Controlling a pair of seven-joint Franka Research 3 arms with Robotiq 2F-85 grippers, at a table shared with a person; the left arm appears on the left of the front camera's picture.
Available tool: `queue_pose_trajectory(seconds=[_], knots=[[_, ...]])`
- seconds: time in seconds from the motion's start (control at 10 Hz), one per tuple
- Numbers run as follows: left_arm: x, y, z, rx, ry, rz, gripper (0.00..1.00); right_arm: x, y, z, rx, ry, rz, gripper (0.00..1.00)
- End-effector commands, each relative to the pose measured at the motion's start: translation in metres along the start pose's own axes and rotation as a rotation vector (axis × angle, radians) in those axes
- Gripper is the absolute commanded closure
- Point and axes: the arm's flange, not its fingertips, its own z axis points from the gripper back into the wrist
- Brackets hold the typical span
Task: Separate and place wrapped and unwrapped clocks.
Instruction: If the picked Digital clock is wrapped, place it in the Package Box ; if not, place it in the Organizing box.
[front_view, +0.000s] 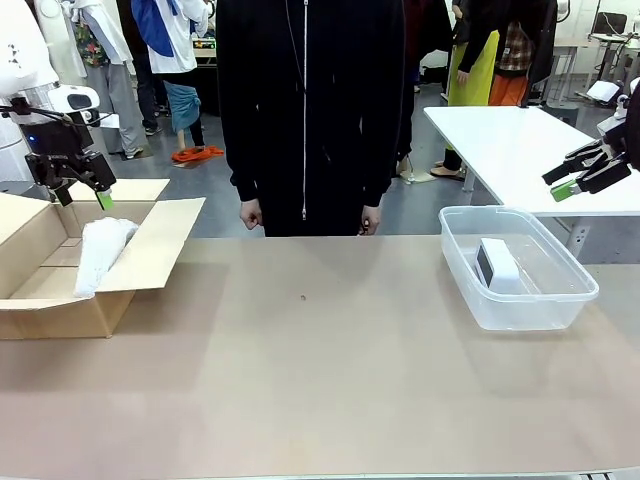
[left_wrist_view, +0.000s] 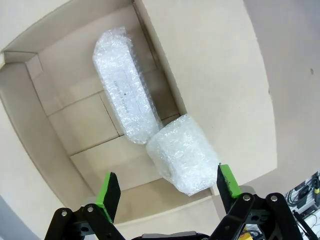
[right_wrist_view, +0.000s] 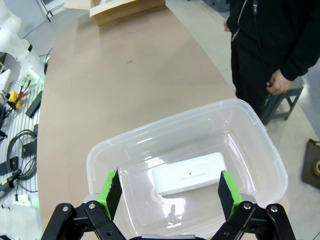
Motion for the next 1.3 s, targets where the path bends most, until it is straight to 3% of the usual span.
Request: queue_pose_trajectory(seconds=[0.0,1.2], knots=[[-0.0077,-0.0025,-0.0063,0.038,-0.014,0.015,0.00,0.0007,0.0012,-0.0019,-0.009,0.005,-0.006,0.00],[-0.0010,-0.0012,-0.0028,0.007,-0.006,-0.003,0.00,0.0007,0.0012,-0.0019,-0.009,0.005,-0.006,0.00]])
